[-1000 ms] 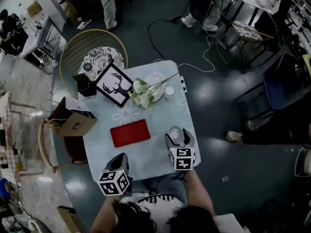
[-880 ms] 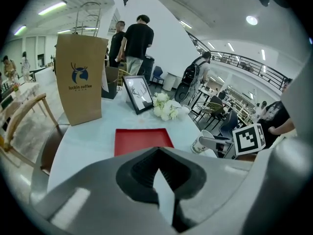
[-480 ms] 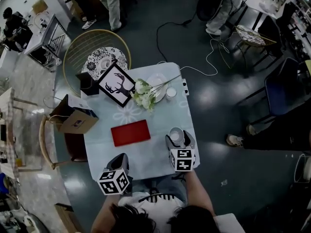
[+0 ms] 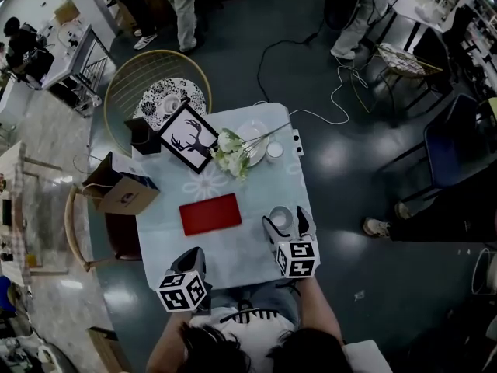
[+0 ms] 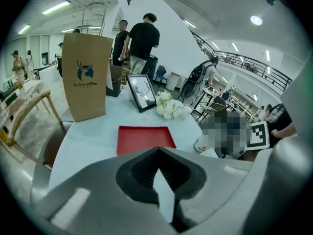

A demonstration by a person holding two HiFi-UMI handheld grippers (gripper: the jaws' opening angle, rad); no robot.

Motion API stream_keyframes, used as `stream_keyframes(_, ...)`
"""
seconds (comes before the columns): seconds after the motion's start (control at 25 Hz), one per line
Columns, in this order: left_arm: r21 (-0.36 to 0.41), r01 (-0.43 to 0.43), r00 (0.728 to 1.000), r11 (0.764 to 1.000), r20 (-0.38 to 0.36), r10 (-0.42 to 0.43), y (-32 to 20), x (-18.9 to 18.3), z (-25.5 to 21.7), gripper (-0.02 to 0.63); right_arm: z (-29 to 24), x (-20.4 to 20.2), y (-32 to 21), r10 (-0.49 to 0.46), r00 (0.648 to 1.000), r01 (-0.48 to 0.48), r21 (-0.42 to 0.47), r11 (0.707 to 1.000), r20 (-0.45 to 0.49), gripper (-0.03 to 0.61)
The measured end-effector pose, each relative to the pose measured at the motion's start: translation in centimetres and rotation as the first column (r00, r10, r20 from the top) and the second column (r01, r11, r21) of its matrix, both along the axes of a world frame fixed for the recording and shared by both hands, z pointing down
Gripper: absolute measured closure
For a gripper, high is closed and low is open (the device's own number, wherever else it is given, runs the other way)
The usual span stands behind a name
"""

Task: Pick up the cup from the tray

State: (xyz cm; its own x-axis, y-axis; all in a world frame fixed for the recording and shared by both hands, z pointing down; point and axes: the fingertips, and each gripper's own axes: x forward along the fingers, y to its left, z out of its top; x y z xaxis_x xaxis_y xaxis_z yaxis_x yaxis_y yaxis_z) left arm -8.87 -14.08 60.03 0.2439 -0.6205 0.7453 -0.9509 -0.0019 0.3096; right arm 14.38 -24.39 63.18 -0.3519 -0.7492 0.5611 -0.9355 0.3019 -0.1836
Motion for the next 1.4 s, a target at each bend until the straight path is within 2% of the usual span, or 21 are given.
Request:
stream_keyframes(0.16, 0.023, -0.012, 1.0, 1.0, 0.02, 0.012, 0.1, -0.4, -0.5, 0.614, -2.4, 0.4, -0.2, 0.042, 0.999, -0.042, 0.045, 0.998, -0.001, 0.123)
stream_keyframes(0.2, 0.028, -0.013, 1.0, 1.0, 0.017, 0.012, 0.3, -0.4, -0.7, 0.614, -3.0, 0.6, 0.0, 0.051, 0.999, -0.051, 0.047, 0.998, -0.013, 0.148)
stream_keyframes(0.24, 0.036, -0.011, 1.0, 0.999, 0.01, 0.011, 0.5, -0.3, -1.0, 0.614, -3.6, 0.7, 0.4, 0.059, 0.998, -0.058, 0.047, 0.997, -0.032, 0.213)
stream_keyframes(0.28, 0.047, -0.009, 1.0, 0.999, 0.002, 0.009, 0.6, -0.3, -1.3, 0.614, -4.2, 0.9, 0.6, 0.065, 0.997, -0.063, 0.051, 0.997, -0.052, 0.305)
stream_keyframes(0.32, 0.059, -0.008, 1.0, 0.998, -0.005, 0.008, 0.6, -0.3, -1.6, 0.614, -4.9, 0.9, 0.8, 0.071, 0.995, -0.067, 0.061, 0.996, -0.068, 0.358)
stream_keyframes(0.4, 0.084, -0.009, 1.0, 0.996, -0.012, 0.01, 0.7, -0.3, -2.0, 0.614, -6.1, 1.0, 1.2, 0.089, 0.992, -0.08, 0.09, 0.993, -0.091, 0.415)
stream_keyframes(0.56, 0.115, -0.01, 1.0, 0.993, -0.018, 0.012, 1.1, -0.9, -2.4, 0.614, -7.7, 1.1, 2.3, 0.158, 0.975, -0.136, 0.147, 0.98, -0.155, 0.478)
stream_keyframes(0.68, 0.144, -0.029, 0.999, 0.989, -0.017, 0.032, 2.0, -1.4, -3.1, 0.614, -8.6, 0.5, 3.7, 0.185, 0.97, -0.158, 0.17, 0.973, -0.159, 0.547)
stream_keyframes(0.84, 0.175, -0.05, 0.998, 0.983, -0.018, 0.054, 4.2, -1.4, -3.7, 0.614, -9.2, 0.1, 6.2, 0.202, 0.969, -0.176, 0.178, 0.968, -0.142, 0.552)
stream_keyframes(0.96, 0.195, -0.055, 0.998, 0.979, -0.012, 0.059, 5.6, -2.3, -4.3, 0.614, -9.9, -1.2, 7.6, 0.196, 0.976, -0.177, 0.178, 0.968, -0.094, 0.552)
stream_keyframes(1.12, 0.213, -0.057, 0.998, 0.975, -0.023, 0.064, 7.5, -3.0, -4.7, 0.614, -9.8, -2.8, 10.2, 0.182, 0.983, -0.177, 0.133, 0.975, -0.031, 0.552)
stream_keyframes(1.4, 0.23, -0.076, 0.996, 0.97, -0.023, 0.083, 10.5, -3.6, -4.9, 0.614, -9.7, -3.2, 14.0, 0.217, 0.973, -0.206, 0.119, 0.971, -0.083, 0.552)
